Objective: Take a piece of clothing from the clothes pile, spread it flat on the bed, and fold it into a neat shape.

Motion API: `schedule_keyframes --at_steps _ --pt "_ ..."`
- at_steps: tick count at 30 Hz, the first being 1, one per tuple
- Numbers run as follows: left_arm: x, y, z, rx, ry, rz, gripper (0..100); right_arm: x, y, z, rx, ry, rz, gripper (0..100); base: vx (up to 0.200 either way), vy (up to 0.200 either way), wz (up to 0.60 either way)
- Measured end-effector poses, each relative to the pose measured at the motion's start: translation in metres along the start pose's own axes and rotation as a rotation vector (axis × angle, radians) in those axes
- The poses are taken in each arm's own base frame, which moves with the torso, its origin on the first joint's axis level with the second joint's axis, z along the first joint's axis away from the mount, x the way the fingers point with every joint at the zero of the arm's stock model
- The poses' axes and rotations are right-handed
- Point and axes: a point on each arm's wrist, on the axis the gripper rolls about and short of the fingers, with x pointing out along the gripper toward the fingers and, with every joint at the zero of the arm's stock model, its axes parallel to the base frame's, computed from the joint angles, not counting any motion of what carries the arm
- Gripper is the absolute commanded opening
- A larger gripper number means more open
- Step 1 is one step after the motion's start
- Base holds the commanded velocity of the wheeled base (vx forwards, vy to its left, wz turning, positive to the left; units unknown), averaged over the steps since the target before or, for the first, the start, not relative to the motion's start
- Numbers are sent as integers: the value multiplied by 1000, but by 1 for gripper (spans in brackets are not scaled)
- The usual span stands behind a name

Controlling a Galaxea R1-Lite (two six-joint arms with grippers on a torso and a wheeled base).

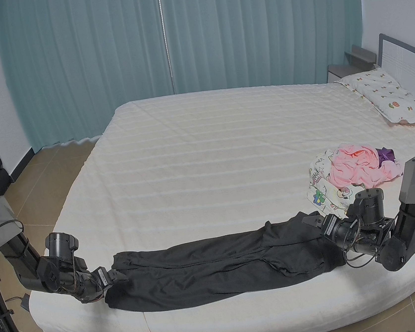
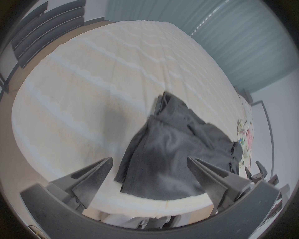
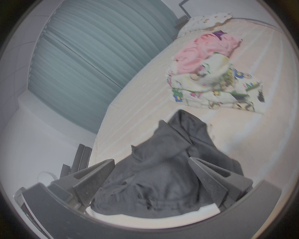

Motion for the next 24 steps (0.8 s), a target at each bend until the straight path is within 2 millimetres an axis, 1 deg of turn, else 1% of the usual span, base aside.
schedule_keyframes --at_steps 5,13,14,19,24 --pt "0 1 -3 6 14 -4 100 -1 -8 -2 17 18 -20 100 0 0 0" --pt "3 -2 3 10 -9 -15 100 0 -11 -4 19 28 -29 100 0 0 0" --pt "4 -3 3 15 -14 -15 0 0 -11 -4 19 27 -30 100 0 0 0" --pt "13 -5 4 44 -58 7 0 1 -12 -5 19 30 -35 100 0 0 0" --pt "16 -2 1 34 -63 72 0 -2 -17 -5 18 30 -56 100 0 0 0"
